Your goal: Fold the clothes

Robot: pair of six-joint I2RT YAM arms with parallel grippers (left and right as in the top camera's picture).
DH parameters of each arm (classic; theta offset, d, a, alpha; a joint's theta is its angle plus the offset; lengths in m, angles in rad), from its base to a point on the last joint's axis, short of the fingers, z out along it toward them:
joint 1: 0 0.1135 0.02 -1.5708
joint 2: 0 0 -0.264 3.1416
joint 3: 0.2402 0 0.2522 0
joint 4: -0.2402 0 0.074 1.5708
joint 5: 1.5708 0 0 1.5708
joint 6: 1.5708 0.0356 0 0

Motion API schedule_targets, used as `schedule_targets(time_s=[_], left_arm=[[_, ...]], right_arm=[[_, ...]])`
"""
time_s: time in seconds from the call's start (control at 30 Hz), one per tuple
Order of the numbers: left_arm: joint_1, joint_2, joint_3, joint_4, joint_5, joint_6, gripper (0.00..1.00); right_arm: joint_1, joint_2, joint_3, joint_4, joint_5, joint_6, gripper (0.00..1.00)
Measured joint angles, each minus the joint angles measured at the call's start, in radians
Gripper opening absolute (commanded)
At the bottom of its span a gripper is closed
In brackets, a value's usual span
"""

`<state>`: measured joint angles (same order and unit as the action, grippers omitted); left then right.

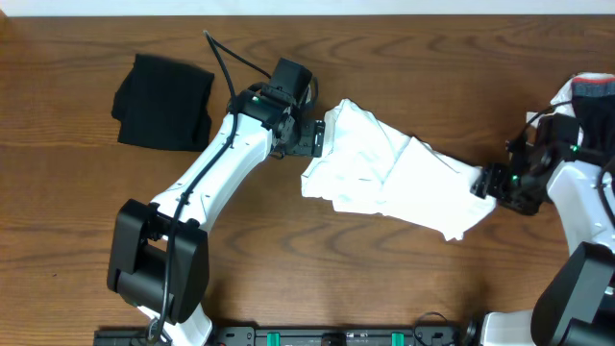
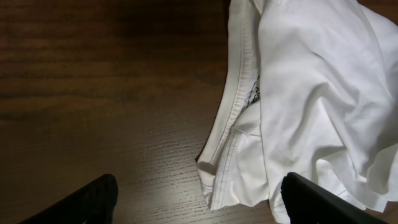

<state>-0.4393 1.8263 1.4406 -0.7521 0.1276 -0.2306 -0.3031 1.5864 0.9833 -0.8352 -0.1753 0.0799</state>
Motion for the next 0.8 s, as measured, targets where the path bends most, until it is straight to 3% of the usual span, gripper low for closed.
schedule_targets(time_s=[0.03, 0.07, 0.13, 0.23, 0.43, 0.47, 0.57, 0.67, 0.8], left_arm=[[0.0, 0.0, 0.0, 0.0, -0.001, 0.0, 0.86], [0.0, 0.0, 0.0, 0.0, 0.0, 0.0, 0.86], [0.0, 0.0, 0.0, 0.0, 0.0, 0.0, 0.86], [0.0, 0.0, 0.0, 0.0, 0.0, 0.0, 0.86], [0.0, 0.003, 0.0, 0.015, 0.0, 0.0, 0.86], [0.0, 0.006, 0.0, 0.02, 0.0, 0.0, 0.86], [0.0, 0.021, 0.0, 0.028, 0.0, 0.0, 0.86], [0.0, 0.04, -0.001, 0.027, 0.0, 0.0, 0.86], [0.0, 0.046, -0.002, 0.027, -0.001, 0.0, 0.86]], right_arm=[[0.0, 0.0, -0.01, 0.024, 0.003, 0.004, 0.12], [0.0, 0.0, -0.014, 0.045, 0.003, 0.008, 0.06], [0.0, 0.0, -0.017, 0.11, 0.008, 0.012, 0.05], [0.0, 0.0, -0.018, 0.223, 0.009, 0.017, 0.19], [0.0, 0.014, -0.018, 0.392, 0.008, 0.011, 0.24], [0.0, 0.026, -0.018, 0.417, 0.008, 0.009, 0.27], [0.0, 0.069, -0.018, 0.492, 0.01, -0.004, 0.53], [0.0, 0.127, -0.018, 0.581, 0.019, -0.021, 0.67], [-0.003, 0.158, -0.017, 0.621, 0.021, -0.028, 0.7]])
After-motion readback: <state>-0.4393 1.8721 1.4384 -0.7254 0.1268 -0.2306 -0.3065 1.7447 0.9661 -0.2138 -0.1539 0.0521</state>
